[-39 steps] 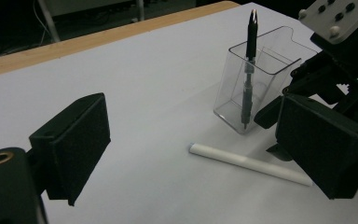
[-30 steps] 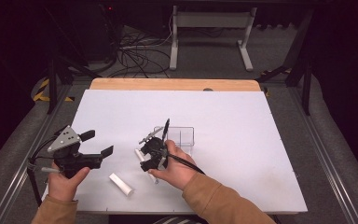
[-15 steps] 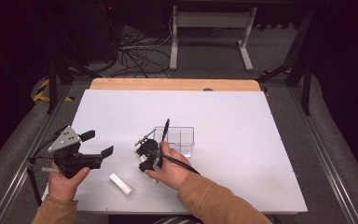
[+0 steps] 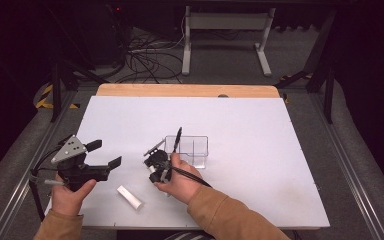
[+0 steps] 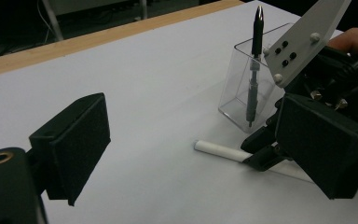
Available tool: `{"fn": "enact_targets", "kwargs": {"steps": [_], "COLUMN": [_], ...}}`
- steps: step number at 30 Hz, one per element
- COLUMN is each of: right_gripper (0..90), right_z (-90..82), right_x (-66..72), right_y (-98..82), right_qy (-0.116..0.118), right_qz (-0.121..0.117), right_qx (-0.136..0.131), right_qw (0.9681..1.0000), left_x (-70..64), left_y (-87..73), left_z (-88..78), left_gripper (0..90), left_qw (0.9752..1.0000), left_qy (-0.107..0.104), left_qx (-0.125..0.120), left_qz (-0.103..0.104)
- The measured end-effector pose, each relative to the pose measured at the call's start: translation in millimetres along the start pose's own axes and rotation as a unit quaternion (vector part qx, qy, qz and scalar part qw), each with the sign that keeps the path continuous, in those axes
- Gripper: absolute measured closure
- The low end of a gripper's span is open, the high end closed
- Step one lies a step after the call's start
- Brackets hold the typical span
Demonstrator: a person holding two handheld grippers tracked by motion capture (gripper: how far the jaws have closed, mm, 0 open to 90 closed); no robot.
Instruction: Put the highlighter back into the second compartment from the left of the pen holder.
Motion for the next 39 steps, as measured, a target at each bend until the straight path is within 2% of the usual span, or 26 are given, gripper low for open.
{"fn": "enact_targets", "kwargs": {"steps": [6,17,27,39], "right_gripper": [78.6,79.2,79.2,79.2], "right_z": [0.4,-1.3,-29.3,-52.2], "right_x": [0.0,-0.1,0.4,-3.0], "right_y": [-0.6,0.2,3.1,3.3], "right_qy": [-0.016,-0.016,-0.003,0.004], "right_qz": [0.008,0.008,0.005,-0.003], "right_qx": [-0.002,-0.008,-0.05,-0.087], "right_qw": [0.9998,0.9998,0.9987,0.9962], "left_x": [0.0,0.2,-0.2,0.1], "left_y": [0.0,0.1,0.3,-0.4], "left_z": [-0.1,-0.6,-0.9,-0.1], "left_gripper": [10.7,10.7,10.7,10.7], "left_qw": [1.0,1.0,1.0,1.0], "left_qy": [0.0,0.001,0.0,0.0], "left_qx": [0.0,-0.001,-0.002,-0.001], "left_qz": [0.0,0.002,0.002,-0.001]}}
Point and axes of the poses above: each handheld gripper's, and its own axes: z roughly forward along the jaws, y roughly out of its top, x roughly to its left, the point moved 7 cm from there along z, roughly forward along the jaws, and after that the axes turned 5 degrees about -z, right-handed, at the moved point
